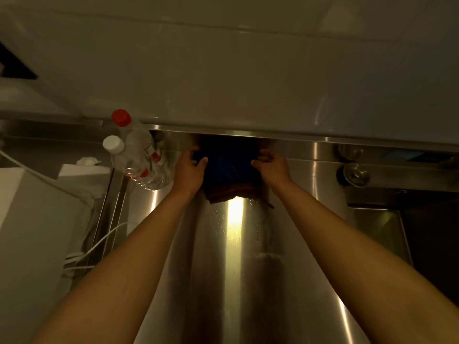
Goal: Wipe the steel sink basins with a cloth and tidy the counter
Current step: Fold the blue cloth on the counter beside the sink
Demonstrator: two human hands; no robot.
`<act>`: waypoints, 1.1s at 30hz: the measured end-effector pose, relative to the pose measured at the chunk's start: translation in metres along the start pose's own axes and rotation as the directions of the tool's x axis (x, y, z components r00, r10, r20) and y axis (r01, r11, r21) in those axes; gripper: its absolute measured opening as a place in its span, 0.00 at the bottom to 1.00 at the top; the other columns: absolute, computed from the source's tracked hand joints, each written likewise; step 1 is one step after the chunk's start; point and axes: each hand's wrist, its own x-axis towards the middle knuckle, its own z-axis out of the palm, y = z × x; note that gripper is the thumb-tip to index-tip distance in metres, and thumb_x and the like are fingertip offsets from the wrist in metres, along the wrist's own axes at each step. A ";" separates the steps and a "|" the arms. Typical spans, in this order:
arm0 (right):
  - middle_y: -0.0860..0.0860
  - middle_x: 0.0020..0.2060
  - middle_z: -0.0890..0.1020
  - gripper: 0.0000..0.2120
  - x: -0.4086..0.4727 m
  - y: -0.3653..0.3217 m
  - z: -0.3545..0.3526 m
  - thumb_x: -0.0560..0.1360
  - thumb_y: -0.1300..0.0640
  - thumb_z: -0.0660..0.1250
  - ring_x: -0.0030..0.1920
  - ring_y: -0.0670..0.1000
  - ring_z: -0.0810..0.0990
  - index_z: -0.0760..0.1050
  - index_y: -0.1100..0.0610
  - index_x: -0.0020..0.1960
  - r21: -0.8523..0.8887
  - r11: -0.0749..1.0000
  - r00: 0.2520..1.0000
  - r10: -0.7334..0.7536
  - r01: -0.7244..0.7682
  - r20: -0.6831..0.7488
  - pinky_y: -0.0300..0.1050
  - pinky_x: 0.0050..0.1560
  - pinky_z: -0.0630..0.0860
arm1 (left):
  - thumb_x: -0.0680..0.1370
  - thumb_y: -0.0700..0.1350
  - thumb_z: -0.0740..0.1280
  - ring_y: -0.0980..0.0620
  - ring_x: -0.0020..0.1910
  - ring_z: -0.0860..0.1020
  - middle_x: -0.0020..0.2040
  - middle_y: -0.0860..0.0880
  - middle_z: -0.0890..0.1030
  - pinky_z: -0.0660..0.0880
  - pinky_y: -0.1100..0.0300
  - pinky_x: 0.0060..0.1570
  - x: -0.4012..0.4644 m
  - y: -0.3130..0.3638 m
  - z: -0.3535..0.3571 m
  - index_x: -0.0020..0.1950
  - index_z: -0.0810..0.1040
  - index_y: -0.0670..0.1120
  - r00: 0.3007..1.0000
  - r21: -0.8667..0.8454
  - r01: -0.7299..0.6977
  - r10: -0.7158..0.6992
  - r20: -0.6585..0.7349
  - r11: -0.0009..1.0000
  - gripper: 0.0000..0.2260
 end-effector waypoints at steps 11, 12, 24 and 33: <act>0.56 0.62 0.81 0.28 -0.014 0.012 0.009 0.73 0.53 0.77 0.60 0.56 0.81 0.73 0.60 0.68 -0.219 0.976 1.000 -0.003 0.010 0.031 0.52 0.61 0.80 | 0.73 0.47 0.79 0.49 0.65 0.78 0.71 0.44 0.76 0.78 0.64 0.58 -0.039 -0.040 0.005 0.78 0.67 0.50 0.996 0.080 -0.003 -0.004 0.093 0.997 0.37; 0.57 0.61 0.81 0.26 -0.015 0.013 0.010 0.73 0.53 0.77 0.59 0.57 0.81 0.74 0.60 0.67 -0.220 0.976 1.000 -0.002 0.007 0.021 0.53 0.61 0.79 | 0.72 0.47 0.80 0.48 0.67 0.77 0.72 0.44 0.74 0.78 0.56 0.63 -0.042 -0.039 0.008 0.79 0.66 0.49 0.993 0.091 -0.031 0.020 0.120 0.995 0.39; 0.52 0.51 0.83 0.20 -0.005 0.027 0.024 0.72 0.52 0.78 0.47 0.49 0.81 0.78 0.59 0.58 -0.221 0.975 0.999 0.017 -0.027 -0.047 0.34 0.37 0.72 | 0.73 0.27 0.69 0.56 0.62 0.69 0.68 0.49 0.68 0.66 0.78 0.56 -0.023 -0.042 0.001 0.78 0.67 0.46 0.988 0.252 -0.147 0.128 0.090 0.957 0.35; 0.47 0.46 0.81 0.15 0.002 0.032 0.020 0.72 0.54 0.78 0.45 0.47 0.80 0.81 0.57 0.56 -0.271 0.962 0.994 -0.041 0.013 -0.098 0.38 0.42 0.73 | 0.75 0.28 0.69 0.54 0.56 0.73 0.62 0.52 0.66 0.67 0.82 0.47 -0.024 -0.047 -0.004 0.80 0.67 0.48 0.988 0.309 -0.136 0.106 0.113 0.941 0.34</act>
